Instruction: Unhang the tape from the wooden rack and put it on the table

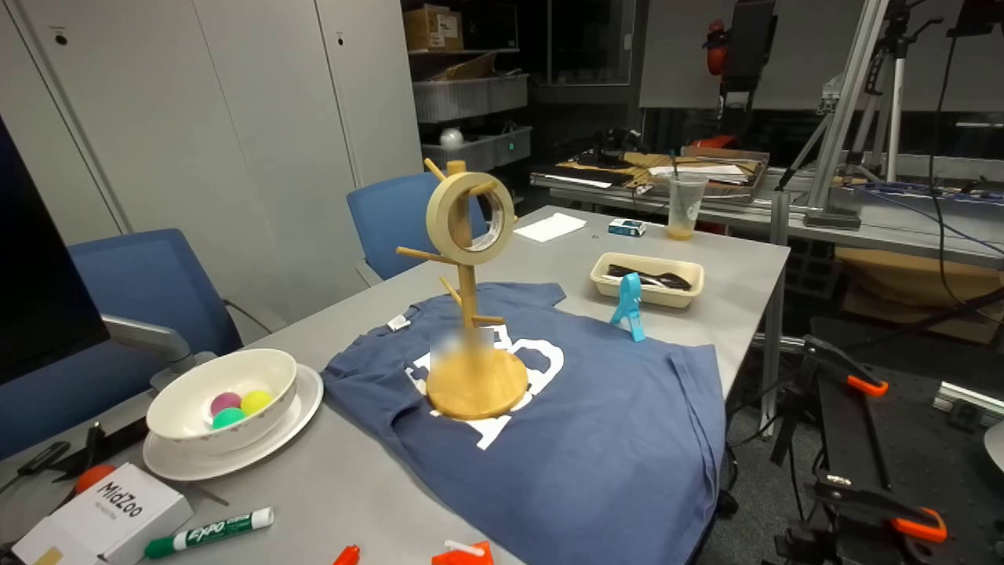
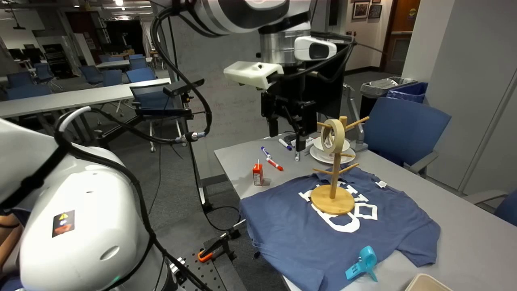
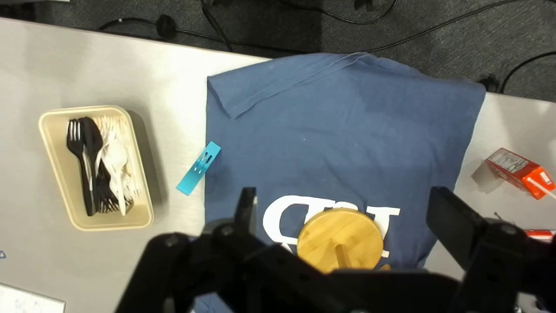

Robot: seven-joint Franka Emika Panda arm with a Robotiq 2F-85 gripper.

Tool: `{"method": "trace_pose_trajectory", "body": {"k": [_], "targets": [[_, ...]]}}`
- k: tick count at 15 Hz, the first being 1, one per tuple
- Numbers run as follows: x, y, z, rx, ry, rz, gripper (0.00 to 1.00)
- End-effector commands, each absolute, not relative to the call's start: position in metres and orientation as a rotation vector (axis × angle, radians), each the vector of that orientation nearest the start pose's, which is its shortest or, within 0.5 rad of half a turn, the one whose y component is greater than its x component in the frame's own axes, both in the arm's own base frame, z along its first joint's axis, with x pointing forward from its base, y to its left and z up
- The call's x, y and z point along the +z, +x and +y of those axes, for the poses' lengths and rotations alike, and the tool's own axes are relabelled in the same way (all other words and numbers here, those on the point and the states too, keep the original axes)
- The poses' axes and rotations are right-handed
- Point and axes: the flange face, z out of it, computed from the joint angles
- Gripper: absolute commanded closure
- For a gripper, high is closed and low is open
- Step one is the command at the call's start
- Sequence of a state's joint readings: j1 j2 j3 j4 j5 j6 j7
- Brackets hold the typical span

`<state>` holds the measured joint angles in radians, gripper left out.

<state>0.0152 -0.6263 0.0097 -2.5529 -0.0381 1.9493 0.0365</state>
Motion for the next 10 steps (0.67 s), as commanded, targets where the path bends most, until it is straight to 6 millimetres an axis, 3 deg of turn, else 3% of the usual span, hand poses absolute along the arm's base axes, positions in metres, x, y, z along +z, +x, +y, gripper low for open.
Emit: {"method": "trace_pose_trajectory", "body": {"k": [1, 10], "targets": [[0.469, 0.367, 0.016, -0.141, -3.2, -0.073, 0.0], [0.446, 0.398, 0.045, -0.479, -3.142, -0.16, 0.0]]}}
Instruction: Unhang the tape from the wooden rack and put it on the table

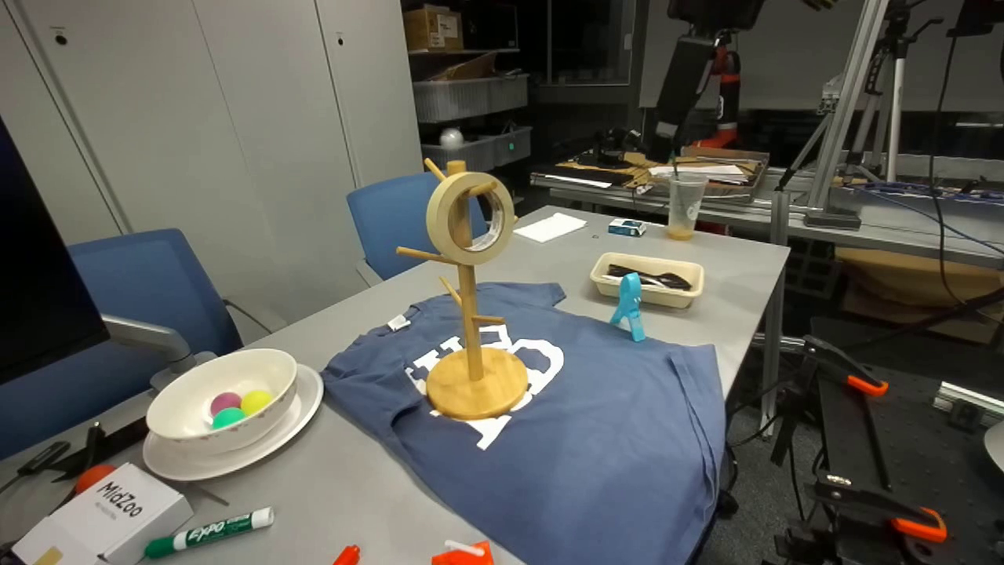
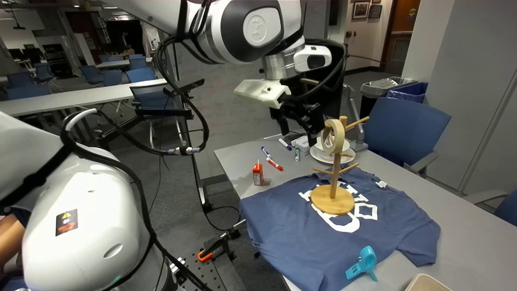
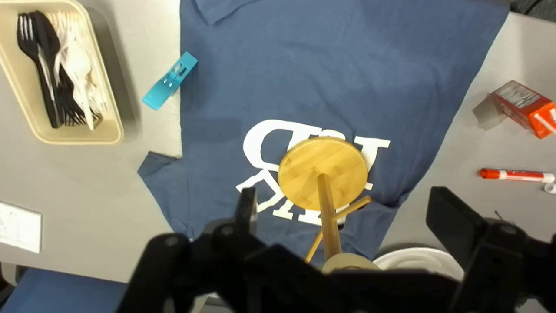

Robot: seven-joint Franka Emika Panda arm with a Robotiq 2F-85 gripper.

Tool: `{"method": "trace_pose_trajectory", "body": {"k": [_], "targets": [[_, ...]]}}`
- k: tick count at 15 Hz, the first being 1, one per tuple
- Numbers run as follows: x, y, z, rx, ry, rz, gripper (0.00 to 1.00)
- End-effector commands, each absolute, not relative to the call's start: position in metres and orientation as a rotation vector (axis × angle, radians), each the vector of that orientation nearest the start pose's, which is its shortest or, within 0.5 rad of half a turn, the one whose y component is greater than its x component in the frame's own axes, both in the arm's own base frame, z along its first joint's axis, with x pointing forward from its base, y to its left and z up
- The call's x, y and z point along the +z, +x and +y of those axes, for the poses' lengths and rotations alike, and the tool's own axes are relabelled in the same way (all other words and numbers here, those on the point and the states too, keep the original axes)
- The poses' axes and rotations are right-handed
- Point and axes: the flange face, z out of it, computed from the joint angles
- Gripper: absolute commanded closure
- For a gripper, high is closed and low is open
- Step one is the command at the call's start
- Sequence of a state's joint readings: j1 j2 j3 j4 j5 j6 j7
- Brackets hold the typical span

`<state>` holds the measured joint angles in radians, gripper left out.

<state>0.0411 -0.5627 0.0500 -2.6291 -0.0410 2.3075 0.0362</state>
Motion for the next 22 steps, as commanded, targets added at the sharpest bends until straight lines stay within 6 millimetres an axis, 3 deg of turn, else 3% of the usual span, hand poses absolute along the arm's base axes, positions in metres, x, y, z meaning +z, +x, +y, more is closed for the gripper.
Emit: {"method": "trace_pose_trajectory", "body": {"k": [1, 9, 22], "targets": [[0.444, 0.402, 0.047, -0.509, -3.136, -0.17, 0.0], [0.423, 0.431, 0.058, -0.677, -3.102, -0.208, 0.0], [0.389, 0.468, 0.042, -0.95, -3.068, -0.205, 0.0]]}}
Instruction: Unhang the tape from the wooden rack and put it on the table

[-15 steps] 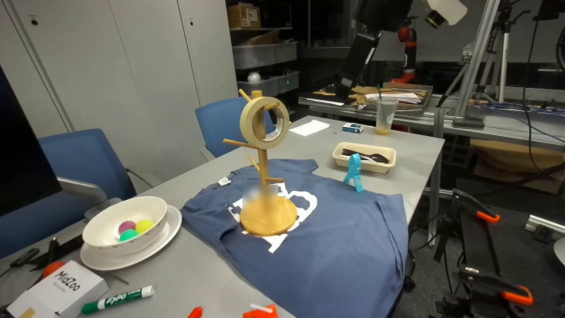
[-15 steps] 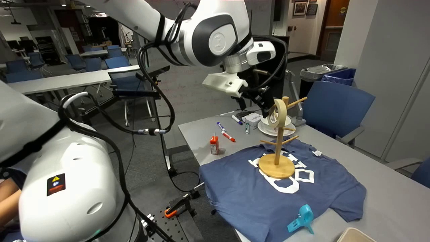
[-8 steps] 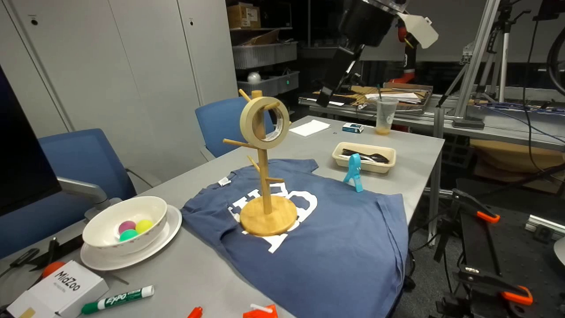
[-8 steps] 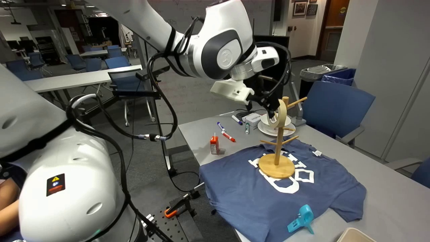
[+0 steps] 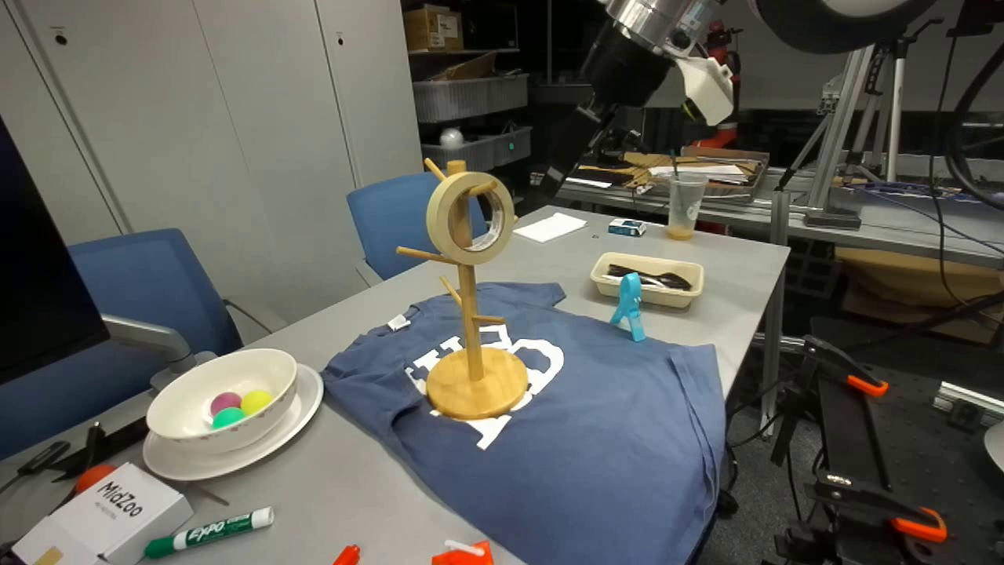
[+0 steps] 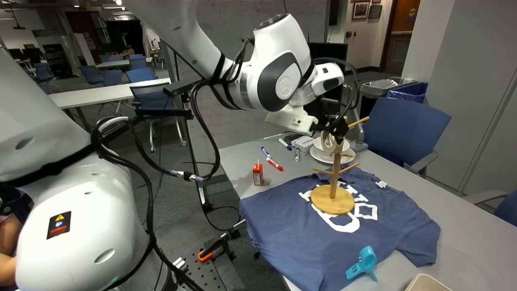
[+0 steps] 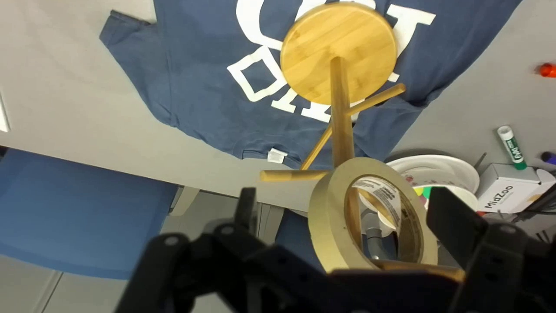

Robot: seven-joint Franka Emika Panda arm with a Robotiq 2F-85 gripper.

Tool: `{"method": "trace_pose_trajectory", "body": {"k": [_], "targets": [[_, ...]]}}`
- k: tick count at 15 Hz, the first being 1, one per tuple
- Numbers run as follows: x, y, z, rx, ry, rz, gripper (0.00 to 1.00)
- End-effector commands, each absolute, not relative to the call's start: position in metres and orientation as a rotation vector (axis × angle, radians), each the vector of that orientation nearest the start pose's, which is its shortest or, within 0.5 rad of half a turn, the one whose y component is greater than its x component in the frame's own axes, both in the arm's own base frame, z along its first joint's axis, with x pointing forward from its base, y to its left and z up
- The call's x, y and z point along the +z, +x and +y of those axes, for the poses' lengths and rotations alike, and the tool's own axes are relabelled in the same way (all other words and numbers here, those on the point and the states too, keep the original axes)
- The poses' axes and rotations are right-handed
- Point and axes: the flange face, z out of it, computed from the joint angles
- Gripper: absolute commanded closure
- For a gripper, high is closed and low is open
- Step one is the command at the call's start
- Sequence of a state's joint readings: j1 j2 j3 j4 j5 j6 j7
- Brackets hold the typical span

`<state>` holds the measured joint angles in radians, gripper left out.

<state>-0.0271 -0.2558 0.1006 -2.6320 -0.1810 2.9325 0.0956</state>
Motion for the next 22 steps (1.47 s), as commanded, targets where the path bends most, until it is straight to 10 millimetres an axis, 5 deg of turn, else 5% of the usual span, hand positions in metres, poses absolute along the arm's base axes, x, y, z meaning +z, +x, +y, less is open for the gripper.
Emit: {"method": "trace_pose_trajectory", "body": {"k": [1, 22], "targets": [[0.387, 0.471, 0.041, -0.969, -3.065, -0.199, 0.0], [0.371, 0.5, 0.062, -1.083, -3.025, -0.064, 0.0]]}}
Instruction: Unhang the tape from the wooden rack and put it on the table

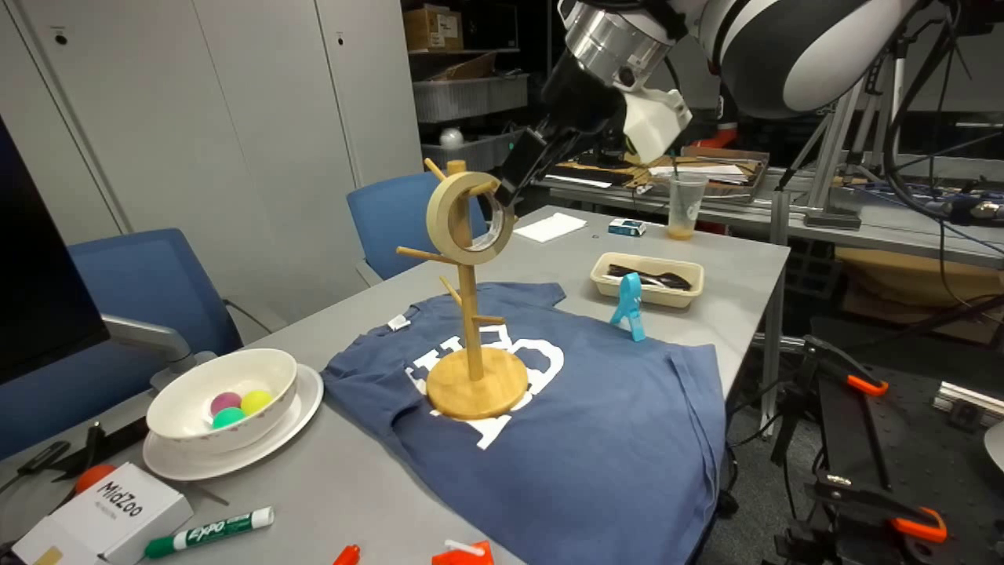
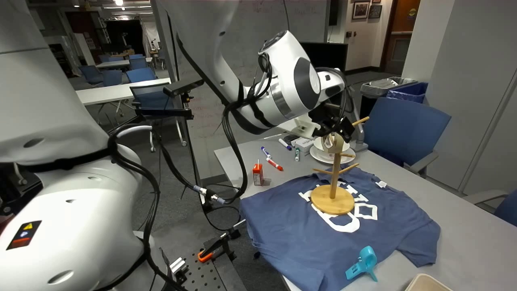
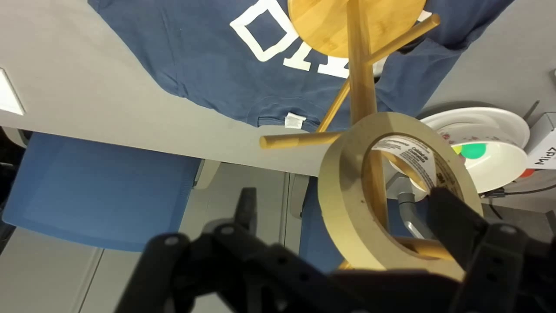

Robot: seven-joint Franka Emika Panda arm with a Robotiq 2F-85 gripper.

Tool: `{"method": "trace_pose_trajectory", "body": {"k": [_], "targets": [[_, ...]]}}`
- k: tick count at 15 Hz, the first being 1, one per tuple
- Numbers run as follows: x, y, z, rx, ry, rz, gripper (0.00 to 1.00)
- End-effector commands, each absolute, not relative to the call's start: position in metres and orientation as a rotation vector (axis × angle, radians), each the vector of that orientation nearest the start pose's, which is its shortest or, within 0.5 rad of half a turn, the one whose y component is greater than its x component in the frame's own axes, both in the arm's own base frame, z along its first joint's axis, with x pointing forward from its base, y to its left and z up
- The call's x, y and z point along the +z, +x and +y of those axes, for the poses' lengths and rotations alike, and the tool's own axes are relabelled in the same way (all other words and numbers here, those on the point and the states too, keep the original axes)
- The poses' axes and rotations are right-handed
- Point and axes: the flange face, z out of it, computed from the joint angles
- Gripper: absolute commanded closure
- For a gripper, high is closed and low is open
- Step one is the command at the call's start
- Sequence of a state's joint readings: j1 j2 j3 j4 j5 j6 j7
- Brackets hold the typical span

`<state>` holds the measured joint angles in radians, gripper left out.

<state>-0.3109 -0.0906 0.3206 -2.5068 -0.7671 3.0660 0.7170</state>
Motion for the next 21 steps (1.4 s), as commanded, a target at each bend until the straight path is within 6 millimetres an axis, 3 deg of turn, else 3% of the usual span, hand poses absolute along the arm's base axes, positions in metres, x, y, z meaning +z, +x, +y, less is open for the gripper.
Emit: {"method": "trace_pose_trajectory", "body": {"k": [1, 3, 5, 6, 8, 16, 21], "targets": [[0.37, 0.502, 0.062, -1.086, -3.025, -0.062, 0.0], [0.37, 0.506, 0.062, -1.098, -3.024, -0.06, 0.01], [0.37, 0.51, 0.062, -1.113, -3.024, -0.063, 0.1], [0.37, 0.512, 0.061, -1.12, -3.023, -0.065, 0.29], [0.37, 0.514, 0.06, -1.134, -3.022, -0.064, 0.35], [0.377, 0.508, 0.061, -1.199, -2.991, -0.072, 0.97], [0.373, 0.493, 0.061, -1.195, -2.966, -0.106, 1.0]]}}
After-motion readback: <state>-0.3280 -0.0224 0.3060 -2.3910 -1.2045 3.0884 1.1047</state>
